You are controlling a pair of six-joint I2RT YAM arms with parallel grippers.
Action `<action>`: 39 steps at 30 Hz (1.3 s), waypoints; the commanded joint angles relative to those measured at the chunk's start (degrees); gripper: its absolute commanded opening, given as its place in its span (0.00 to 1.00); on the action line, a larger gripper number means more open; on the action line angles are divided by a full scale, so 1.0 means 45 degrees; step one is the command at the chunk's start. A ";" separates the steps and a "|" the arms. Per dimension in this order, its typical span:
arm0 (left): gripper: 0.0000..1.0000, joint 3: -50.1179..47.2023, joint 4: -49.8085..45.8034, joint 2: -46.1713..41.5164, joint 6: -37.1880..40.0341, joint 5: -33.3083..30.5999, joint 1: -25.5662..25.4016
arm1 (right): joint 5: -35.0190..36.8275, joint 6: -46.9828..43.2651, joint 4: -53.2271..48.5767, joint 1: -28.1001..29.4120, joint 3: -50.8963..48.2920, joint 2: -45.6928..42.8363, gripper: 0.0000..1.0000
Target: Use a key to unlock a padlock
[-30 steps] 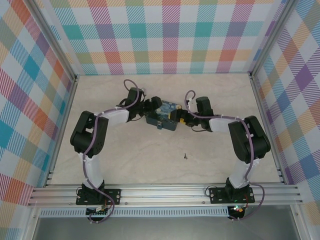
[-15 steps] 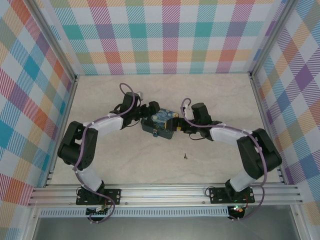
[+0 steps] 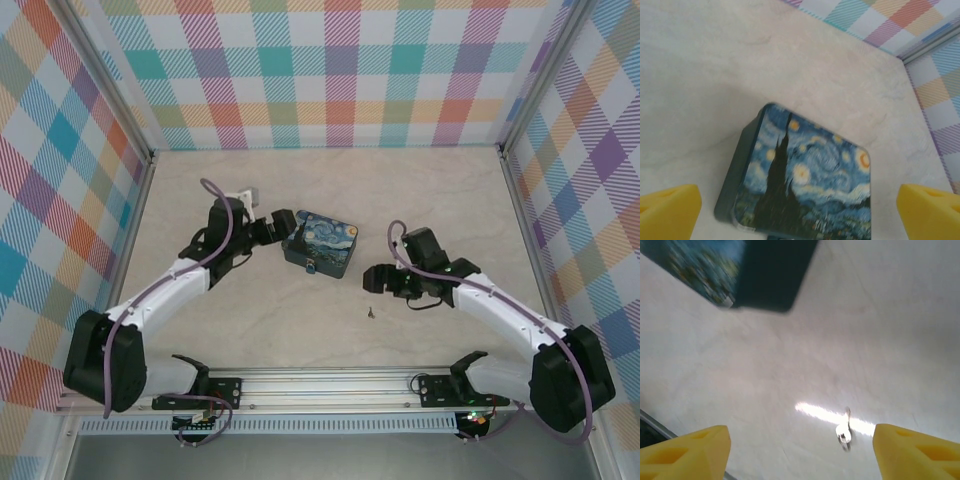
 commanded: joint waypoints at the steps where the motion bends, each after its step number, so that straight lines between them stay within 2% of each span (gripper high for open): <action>1: 1.00 -0.0938 0.0103 -0.0975 -0.0052 -0.0148 0.0064 | 0.0640 0.0659 -0.1642 0.0716 0.0161 0.0724 0.71; 6: 1.00 -0.1936 0.0202 -0.2065 -0.0127 -0.0553 0.0132 | 0.1438 0.0849 -0.2347 0.1569 0.1104 0.2558 0.65; 12: 1.00 -0.2269 0.0082 -0.2722 -0.0089 -0.0633 0.0347 | 0.1927 0.1170 -0.2228 0.2069 0.1618 0.3753 0.54; 15: 1.00 -0.2308 0.0026 -0.2892 -0.0066 -0.0591 0.0433 | 0.1983 0.1246 -0.2210 0.2201 0.1739 0.4081 0.46; 25: 1.00 -0.2328 0.0065 -0.2978 -0.0076 -0.0435 0.0553 | 0.2204 0.1232 -0.1947 0.2404 0.1845 0.4816 0.38; 39: 1.00 -0.2186 0.0026 -0.2815 -0.0073 -0.0376 0.0592 | 0.2105 0.1192 -0.1685 0.2563 0.1797 0.5672 0.18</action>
